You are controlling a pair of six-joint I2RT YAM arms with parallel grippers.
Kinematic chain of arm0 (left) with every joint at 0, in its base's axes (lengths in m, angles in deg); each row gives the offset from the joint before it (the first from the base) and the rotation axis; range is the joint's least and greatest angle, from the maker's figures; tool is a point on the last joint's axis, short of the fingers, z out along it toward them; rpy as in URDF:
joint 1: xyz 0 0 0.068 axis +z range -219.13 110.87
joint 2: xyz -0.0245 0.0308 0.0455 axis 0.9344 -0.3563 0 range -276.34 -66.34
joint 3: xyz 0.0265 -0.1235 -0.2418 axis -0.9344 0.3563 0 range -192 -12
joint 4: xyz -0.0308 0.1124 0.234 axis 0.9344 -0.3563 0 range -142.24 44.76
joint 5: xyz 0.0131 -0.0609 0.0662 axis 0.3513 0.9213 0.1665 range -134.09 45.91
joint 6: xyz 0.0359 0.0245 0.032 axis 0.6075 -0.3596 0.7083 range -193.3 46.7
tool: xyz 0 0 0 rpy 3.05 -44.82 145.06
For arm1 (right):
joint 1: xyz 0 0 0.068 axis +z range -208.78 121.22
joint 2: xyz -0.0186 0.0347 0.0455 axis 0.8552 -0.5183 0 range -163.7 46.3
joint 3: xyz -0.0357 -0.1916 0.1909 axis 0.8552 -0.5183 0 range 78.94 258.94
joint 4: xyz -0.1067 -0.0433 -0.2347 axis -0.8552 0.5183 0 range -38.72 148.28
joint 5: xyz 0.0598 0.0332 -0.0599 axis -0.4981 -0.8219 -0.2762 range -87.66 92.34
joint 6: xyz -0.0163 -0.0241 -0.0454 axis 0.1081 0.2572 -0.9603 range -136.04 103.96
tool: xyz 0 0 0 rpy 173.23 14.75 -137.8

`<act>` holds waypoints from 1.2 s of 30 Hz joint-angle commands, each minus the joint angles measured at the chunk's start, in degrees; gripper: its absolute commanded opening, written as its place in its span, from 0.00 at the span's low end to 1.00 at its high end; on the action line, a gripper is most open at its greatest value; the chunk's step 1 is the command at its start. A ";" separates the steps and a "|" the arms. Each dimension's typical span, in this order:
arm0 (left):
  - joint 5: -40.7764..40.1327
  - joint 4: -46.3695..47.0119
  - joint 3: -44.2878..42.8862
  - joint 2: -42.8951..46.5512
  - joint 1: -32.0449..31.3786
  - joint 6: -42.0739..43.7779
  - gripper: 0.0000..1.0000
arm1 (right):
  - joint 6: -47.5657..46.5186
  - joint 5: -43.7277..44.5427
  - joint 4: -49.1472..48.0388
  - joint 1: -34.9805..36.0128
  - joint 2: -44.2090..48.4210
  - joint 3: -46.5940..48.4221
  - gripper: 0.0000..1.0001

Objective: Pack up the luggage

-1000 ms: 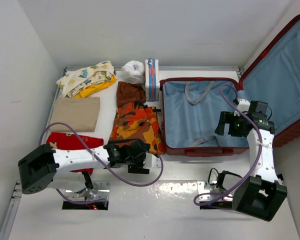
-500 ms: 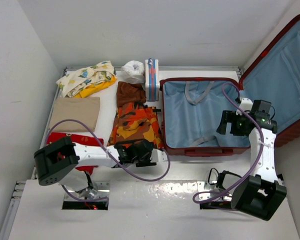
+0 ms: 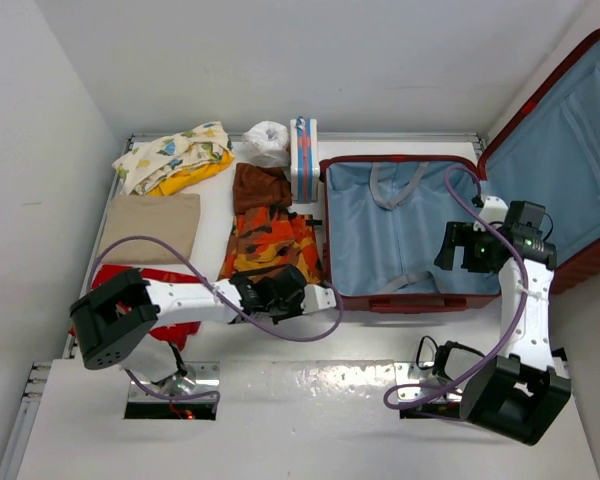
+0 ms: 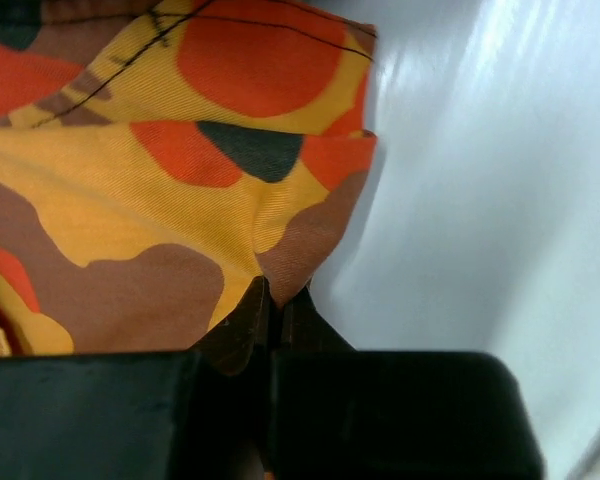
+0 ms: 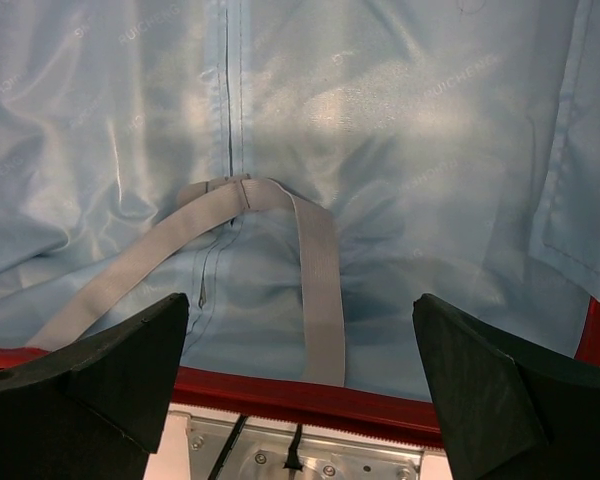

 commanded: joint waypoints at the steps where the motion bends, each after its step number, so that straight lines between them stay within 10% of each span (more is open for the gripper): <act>1: 7.22 -8.48 -0.85 4.08 2.61 -4.22 0.00 | -1.08 -1.08 -0.17 -0.44 1.03 2.58 0.93; 17: 32.01 -19.21 -14.65 11.12 21.51 -13.26 0.00 | -1.25 -1.35 -0.09 -1.05 0.94 3.37 0.93; 25: 42.29 -15.09 -23.95 9.90 26.35 -33.12 0.00 | -0.82 -3.01 0.88 -3.42 0.24 5.74 0.93; 36: 34.77 -7.35 -37.14 1.65 20.56 -52.99 0.00 | 1.12 -10.82 3.60 -8.08 -0.81 9.70 0.93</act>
